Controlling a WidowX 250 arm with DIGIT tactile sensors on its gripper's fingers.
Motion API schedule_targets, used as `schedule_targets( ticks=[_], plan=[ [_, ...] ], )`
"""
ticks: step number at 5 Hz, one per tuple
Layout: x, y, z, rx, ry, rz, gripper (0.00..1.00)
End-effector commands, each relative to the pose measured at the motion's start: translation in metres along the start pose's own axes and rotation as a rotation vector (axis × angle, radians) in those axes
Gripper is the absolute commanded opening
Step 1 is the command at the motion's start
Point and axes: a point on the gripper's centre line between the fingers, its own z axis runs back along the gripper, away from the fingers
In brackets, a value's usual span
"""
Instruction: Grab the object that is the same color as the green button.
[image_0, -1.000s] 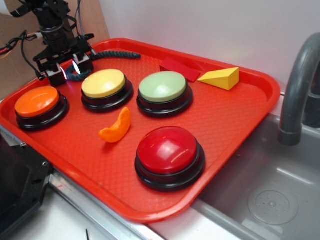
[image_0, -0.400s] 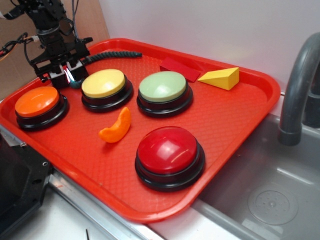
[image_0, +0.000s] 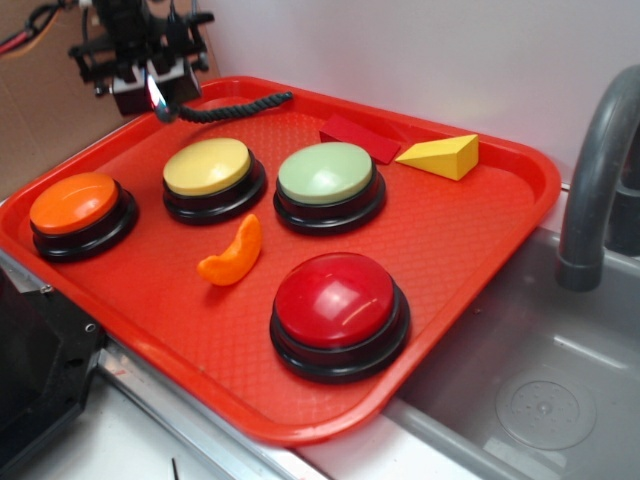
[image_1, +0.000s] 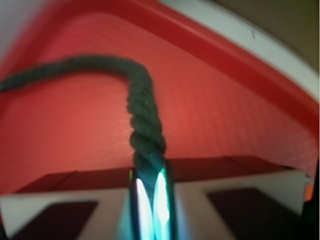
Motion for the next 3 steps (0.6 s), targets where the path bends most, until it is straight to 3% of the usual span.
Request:
schedule_targets(
  ticks=[1,2,3],
  plan=[
    [-0.018,-0.031,0.083,-0.142,-0.029,-0.334,0.0],
    [-0.032,-0.034,0.103,-0.217,-0.036,-0.462,0.0],
    [-0.039,-0.03,0.115,-0.251,-0.111,-0.555,0.0]
  ],
)
